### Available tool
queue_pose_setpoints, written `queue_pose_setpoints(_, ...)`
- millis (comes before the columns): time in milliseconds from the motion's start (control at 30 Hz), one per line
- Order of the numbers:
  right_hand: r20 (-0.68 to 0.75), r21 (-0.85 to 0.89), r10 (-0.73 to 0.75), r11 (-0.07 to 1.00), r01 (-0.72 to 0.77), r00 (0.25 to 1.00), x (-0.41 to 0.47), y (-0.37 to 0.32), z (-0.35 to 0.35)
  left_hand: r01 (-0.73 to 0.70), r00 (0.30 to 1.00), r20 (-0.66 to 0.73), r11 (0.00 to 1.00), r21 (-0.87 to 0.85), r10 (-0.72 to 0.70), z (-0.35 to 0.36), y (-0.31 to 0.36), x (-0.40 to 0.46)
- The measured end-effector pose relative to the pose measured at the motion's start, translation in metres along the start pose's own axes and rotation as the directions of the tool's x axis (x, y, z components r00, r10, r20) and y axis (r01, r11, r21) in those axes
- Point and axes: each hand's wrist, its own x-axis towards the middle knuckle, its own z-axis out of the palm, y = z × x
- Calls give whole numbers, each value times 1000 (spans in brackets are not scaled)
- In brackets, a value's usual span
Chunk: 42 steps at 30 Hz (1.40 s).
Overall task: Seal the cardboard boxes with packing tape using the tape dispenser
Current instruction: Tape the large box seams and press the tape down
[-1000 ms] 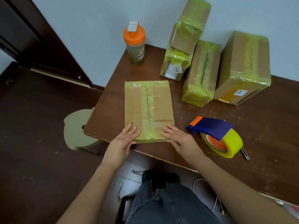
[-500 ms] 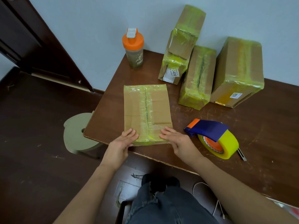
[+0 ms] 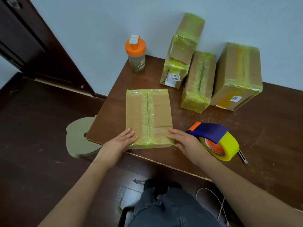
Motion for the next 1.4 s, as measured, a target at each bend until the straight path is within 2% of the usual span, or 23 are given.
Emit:
queue_pose_setpoints(300,-28,16,51,999,-50,998,1,-9,6,-51,999,18,998,-40,52,-2,-3,5)
queue_pose_setpoints(467,-64,-18,81,996,-82,995,4,-13,13,-94,988,-122,995,-26,90,4,4,5)
queue_pose_setpoints(600,-53,45,178,983,-176,983,9,-20,19,-30,977,-215,996,-83,11,16,13,5)
queue_pose_setpoints(733,27,-76,137,988,-135,990,7,-22,9,-41,986,-167,993,-111,22,12,13,1)
queue_pose_setpoints(833,92,-157,181,974,-165,979,11,-27,7,-70,988,-145,990,-122,52,9,11,1)
queue_pose_setpoints(1000,147,-254,188,956,-146,971,22,-31,11,-16,985,-171,993,-121,-5,16,13,5)
queue_pose_setpoints(1133,128,-254,157,960,-121,979,12,-27,7,-44,987,-158,994,-99,28,13,21,2)
queue_pose_setpoints(1400,65,-175,121,979,-108,990,7,-26,7,-47,980,-201,979,-196,7,20,30,0)
